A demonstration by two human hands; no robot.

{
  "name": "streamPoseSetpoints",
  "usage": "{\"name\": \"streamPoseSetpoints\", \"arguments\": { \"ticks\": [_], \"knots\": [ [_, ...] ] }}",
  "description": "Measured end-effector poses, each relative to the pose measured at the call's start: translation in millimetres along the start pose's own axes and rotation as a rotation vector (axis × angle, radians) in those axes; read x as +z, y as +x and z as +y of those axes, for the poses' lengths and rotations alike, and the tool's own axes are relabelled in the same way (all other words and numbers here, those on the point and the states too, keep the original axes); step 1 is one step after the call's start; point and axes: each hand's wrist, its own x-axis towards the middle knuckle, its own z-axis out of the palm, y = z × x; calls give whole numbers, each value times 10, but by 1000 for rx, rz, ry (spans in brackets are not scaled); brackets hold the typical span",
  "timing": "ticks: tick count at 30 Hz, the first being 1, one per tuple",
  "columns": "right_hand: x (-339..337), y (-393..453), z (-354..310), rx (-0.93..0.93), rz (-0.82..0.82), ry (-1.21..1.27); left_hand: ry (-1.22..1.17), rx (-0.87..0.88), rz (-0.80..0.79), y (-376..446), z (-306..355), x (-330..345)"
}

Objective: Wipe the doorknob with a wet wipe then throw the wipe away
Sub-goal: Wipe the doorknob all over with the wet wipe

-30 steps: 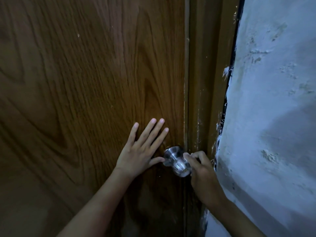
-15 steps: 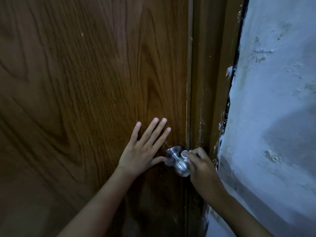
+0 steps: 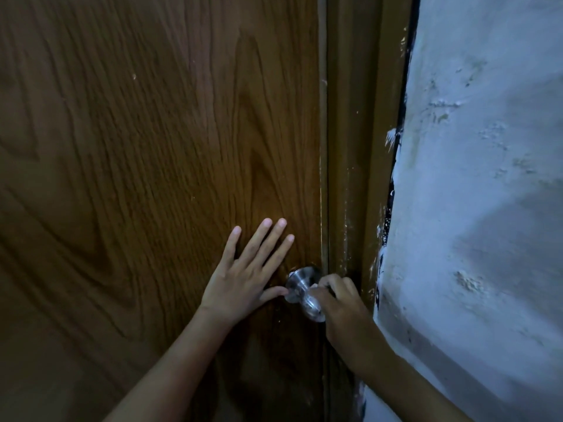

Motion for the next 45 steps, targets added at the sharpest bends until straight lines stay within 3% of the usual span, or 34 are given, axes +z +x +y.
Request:
{"name": "streamPoseSetpoints", "arguments": {
  "ticks": [9, 16, 21, 24, 31, 33, 36, 39, 45],
  "knots": [
    [35, 86, 76, -1, 5, 14, -3, -5, 7, 13, -3, -27],
    [62, -75, 110, -328, 86, -161, -11, 4, -6, 6, -6, -23],
    [8, -15, 199, -93, 87, 37, 17, 1, -9, 10, -4, -19],
    [-4, 93, 111, -49, 60, 84, 20, 0, -3, 4, -14, -29],
    [52, -70, 90, -409, 35, -331, 12, 4, -6, -1, -19, -41],
    [55, -107, 145, -413, 75, -314, 16, 1, -5, 0, -18, -44],
    [33, -58, 173, -248, 94, -125, 22, 0, -7, 8, -18, -43],
    [8, 87, 109, -142, 67, -117, 29, 2, -10, 9, -20, -44],
    [128, 130, -96, -385, 10, -455, 17, 5, -19, -1, -14, -37]
  ]
}}
